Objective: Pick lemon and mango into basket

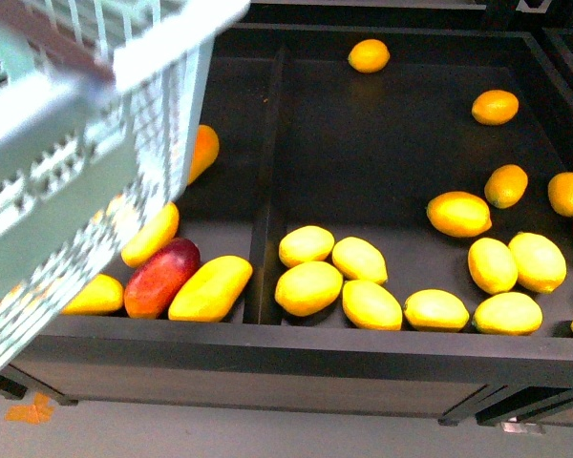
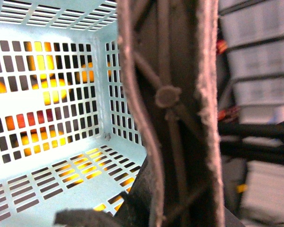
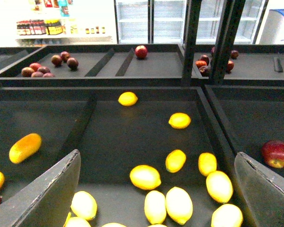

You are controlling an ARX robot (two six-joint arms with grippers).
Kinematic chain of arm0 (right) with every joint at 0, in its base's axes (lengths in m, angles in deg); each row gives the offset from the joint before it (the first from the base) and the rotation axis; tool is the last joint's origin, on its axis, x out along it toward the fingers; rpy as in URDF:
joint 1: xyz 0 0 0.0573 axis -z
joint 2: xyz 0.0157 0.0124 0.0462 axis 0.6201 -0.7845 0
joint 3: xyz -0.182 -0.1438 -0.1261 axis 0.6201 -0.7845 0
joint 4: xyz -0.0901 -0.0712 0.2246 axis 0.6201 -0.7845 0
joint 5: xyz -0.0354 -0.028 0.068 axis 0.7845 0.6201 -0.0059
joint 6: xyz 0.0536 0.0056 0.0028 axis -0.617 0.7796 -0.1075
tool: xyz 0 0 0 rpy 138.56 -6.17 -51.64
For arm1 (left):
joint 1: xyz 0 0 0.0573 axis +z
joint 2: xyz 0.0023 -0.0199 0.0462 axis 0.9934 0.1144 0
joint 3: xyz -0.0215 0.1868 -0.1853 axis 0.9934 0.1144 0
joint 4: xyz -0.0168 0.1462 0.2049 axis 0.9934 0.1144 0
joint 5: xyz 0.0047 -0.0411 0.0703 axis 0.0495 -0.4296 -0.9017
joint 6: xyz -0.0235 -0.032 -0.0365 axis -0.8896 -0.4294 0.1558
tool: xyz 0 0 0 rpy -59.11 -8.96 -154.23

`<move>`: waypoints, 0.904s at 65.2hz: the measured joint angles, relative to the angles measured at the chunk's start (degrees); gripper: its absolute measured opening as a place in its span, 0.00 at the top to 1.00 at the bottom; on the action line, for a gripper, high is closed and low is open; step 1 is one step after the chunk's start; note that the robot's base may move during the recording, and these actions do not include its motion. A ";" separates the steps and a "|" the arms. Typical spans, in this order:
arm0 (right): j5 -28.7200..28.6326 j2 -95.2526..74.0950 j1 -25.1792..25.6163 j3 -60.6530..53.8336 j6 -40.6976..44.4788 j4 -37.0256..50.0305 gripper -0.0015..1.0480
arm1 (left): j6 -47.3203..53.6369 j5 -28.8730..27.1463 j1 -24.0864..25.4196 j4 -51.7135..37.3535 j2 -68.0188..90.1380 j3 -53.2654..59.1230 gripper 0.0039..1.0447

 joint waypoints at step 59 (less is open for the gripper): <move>0.20 0.02 0.00 0.00 0.00 0.00 0.08 | 6.01 8.35 -18.05 -10.69 21.27 -8.96 0.96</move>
